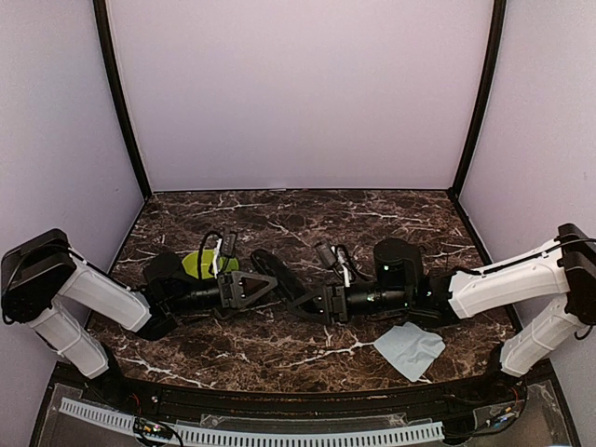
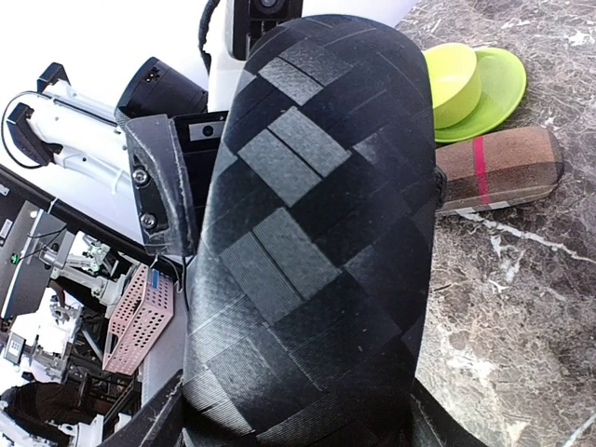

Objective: Organize the sunglasses
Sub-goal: Open the sunglasses case.

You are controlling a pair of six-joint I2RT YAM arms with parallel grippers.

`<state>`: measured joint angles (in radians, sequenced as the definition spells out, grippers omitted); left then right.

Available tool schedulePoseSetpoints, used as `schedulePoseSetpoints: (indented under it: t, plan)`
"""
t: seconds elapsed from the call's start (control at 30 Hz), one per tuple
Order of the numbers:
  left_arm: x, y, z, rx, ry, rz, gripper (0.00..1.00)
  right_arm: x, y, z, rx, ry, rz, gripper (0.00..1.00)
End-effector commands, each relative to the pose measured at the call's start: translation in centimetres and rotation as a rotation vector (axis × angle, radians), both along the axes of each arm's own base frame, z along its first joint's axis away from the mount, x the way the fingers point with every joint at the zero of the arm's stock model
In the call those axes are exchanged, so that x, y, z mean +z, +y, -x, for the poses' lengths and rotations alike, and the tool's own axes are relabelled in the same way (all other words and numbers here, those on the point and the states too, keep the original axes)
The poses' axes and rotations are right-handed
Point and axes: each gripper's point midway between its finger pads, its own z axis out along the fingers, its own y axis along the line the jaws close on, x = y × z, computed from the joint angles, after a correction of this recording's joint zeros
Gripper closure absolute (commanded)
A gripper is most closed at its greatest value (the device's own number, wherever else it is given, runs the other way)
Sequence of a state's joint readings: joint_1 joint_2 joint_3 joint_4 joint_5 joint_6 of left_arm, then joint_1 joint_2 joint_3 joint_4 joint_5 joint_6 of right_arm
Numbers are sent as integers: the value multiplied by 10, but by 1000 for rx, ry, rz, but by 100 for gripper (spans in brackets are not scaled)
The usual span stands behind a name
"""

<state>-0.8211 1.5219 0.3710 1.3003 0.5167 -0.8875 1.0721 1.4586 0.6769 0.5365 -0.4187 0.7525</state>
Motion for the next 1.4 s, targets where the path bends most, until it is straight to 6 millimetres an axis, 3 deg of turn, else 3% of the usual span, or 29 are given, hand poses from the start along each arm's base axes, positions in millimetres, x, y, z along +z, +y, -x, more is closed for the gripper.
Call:
schedulePoseSetpoints:
  t: [0.0, 0.47, 1.07, 1.23, 1.37]
  plan:
    - [28, -1, 12, -64, -66, 101, 2, 45, 5, -2, 12, -54, -131, 80]
    - [36, 1, 23, -119, -92, 172, 25, 51, 5, -3, 20, -19, -180, 81]
    - [42, -3, 19, -109, -133, 147, 5, 46, 10, 4, 73, 28, -201, 83]
    - [44, -4, 19, -111, -140, 146, 18, 44, 9, 3, 67, 30, -203, 83]
    - [44, -3, 20, -113, -143, 153, 33, 43, 9, 3, 64, 32, -200, 81]
